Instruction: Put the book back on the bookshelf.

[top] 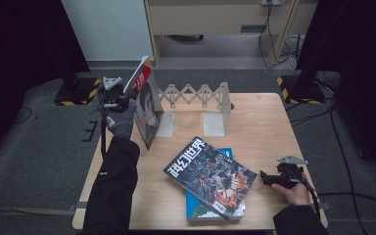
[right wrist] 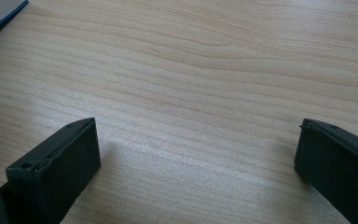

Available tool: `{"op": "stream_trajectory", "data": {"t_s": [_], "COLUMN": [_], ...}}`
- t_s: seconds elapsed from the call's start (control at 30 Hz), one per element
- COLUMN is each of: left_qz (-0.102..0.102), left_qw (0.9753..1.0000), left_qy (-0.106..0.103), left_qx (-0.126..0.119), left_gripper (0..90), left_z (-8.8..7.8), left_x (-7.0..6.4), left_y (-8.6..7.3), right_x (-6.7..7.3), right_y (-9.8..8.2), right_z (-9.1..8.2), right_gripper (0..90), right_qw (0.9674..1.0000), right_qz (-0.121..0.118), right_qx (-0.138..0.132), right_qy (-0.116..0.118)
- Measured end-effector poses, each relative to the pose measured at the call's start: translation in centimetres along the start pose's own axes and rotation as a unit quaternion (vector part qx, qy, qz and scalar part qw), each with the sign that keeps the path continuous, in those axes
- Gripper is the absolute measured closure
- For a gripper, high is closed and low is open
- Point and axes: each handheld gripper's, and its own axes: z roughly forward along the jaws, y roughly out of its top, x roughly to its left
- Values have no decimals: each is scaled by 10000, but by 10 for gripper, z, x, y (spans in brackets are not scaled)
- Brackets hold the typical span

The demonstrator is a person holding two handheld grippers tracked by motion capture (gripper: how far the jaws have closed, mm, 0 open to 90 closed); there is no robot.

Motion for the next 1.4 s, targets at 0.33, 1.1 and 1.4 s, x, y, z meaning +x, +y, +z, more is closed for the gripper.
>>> {"op": "stream_trajectory", "data": {"t_s": [0.33,1.1,1.4], "left_qz": [117,271,419], "left_qw": [9998,9981,9944], "left_qy": [98,-132,35], "left_qx": [-82,534,965], "left_gripper": [863,799,857], "left_z": [-3,-12,-6], "left_x": [-3,3,0], "left_y": [-11,-6,6], "right_x": [0,1,2], "right_y": [0,0,0], "right_z": [0,0,0], "right_gripper": [5,6,6], "right_qw": [10000,10000,10000], "right_qz": [-14,-44,-48], "right_qx": [13,11,8], "right_qy": [20,43,53]}}
